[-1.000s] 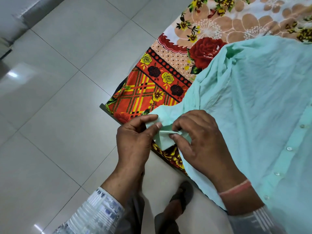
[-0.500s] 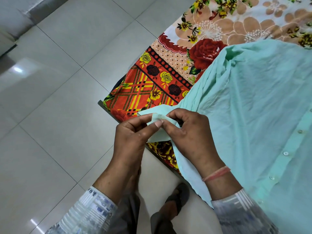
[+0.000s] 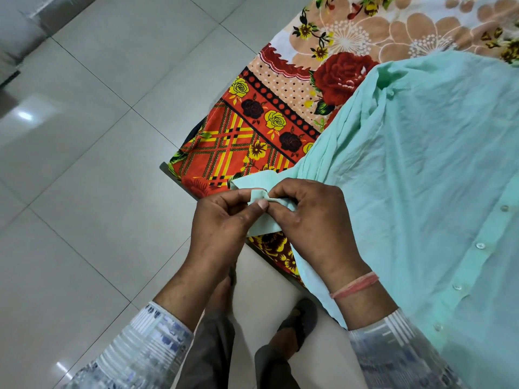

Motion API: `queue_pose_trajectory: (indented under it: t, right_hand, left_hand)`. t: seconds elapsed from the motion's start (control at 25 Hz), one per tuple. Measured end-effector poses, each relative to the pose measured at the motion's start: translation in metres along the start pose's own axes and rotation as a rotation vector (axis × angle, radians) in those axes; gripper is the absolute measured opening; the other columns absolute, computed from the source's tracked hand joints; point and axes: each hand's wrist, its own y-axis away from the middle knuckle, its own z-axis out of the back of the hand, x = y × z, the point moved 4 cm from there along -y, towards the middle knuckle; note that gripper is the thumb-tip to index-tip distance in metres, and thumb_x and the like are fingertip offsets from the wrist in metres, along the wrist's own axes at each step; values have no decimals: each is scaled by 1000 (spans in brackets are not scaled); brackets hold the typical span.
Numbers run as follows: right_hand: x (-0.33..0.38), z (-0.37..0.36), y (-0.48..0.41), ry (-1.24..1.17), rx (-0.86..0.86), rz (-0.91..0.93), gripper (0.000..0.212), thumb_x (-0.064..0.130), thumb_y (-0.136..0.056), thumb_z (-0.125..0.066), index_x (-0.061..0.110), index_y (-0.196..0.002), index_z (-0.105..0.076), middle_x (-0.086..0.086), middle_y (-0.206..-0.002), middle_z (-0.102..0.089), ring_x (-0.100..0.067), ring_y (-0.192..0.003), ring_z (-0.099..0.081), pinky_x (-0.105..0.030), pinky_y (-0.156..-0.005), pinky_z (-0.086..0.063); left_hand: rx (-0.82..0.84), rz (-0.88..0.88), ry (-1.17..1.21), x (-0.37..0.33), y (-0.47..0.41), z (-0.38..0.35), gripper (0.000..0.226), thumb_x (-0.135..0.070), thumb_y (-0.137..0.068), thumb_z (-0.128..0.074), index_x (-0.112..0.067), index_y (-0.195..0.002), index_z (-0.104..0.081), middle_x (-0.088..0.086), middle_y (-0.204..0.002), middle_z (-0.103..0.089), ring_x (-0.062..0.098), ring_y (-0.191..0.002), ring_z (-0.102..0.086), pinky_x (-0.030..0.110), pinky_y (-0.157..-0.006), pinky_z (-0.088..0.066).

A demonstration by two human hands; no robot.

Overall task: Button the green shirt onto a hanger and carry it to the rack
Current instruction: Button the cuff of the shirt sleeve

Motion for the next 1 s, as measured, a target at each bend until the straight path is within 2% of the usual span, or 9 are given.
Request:
queue_pose_trajectory:
  t: [0.08,0.2,0.32,0.4,0.52,0.6,0.76,0.84,1.0]
  right_hand:
    - [2,1,-1,37,-22,26,12,34,-88,-82,25,-96,-82,4,-88,-78,-16,-83,-72,-41,-77,-61]
    - [4,0,-5,19,43,15,19,38,-90,-82,24,-103,-84,5,-93,-82,-12,-81,-75,-37,-76,-63]
    - [8,-5,-3,84,66,32,19,38,-91,-80,24,-104,-82,4,-86,-79,-14,-73,-71,-35,-69,-62]
    - [6,-7,-1,87,63,21,20,36,-90,-82,23,-106,-81,2,-88,-80,-14,-76,-72,-33,-70,-62]
    - [-4,-7,0,-71,98,-108,21,26,-91,-82,20,-112,-82,7,-95,-80,-2,-79,-69,-15,-76,-58]
    - [-10,-7,-1,-160,84,-186,17,22,-91,-81,22,-108,-82,14,-89,-76,2,-80,-68,-14,-76,-56]
    - [-17,-10,-1,-274,53,-269,14,21,-87,-83,23,-100,-79,8,-87,-77,-8,-86,-75,-32,-79,-65]
    - [-17,-10,0,-260,44,-258,13,23,-86,-84,23,-98,-78,7,-85,-76,-7,-82,-74,-27,-74,-64]
    - [-13,-7,0,-201,52,-205,13,24,-86,-83,23,-96,-76,10,-80,-73,3,-74,-67,-11,-63,-53]
  left_hand:
    - [28,-7,-24,1,-1,1,16,-7,-98,-74,-19,-102,-85,-11,-95,-85,5,-89,-81,19,-72,-61]
    - [24,34,29,3,-1,5,15,-6,-98,-73,-16,-101,-84,-9,-94,-86,7,-87,-81,22,-71,-64]
    - [-12,64,67,3,-3,6,12,-5,-94,-77,-12,-99,-84,-2,-90,-86,14,-83,-82,36,-77,-69]
    - [-31,64,32,4,-6,6,11,-5,-93,-79,-12,-99,-85,0,-91,-86,17,-85,-82,44,-85,-69]
    - [-56,89,34,9,-10,8,13,-6,-93,-79,-12,-102,-85,3,-96,-86,24,-95,-82,53,-92,-66]
    - [-42,80,18,9,-10,8,14,-6,-95,-77,-16,-102,-85,-1,-97,-86,20,-94,-82,50,-91,-66]
    - [-10,65,41,8,-7,5,19,-1,-98,-72,-18,-100,-82,-12,-87,-85,5,-83,-81,26,-76,-66]
    - [-11,73,49,9,-8,4,19,-2,-99,-71,-18,-102,-81,-10,-90,-85,6,-84,-81,21,-71,-63]
    - [-12,98,77,14,-7,1,21,-1,-102,-66,-12,-111,-81,0,-102,-86,15,-91,-82,22,-71,-63]
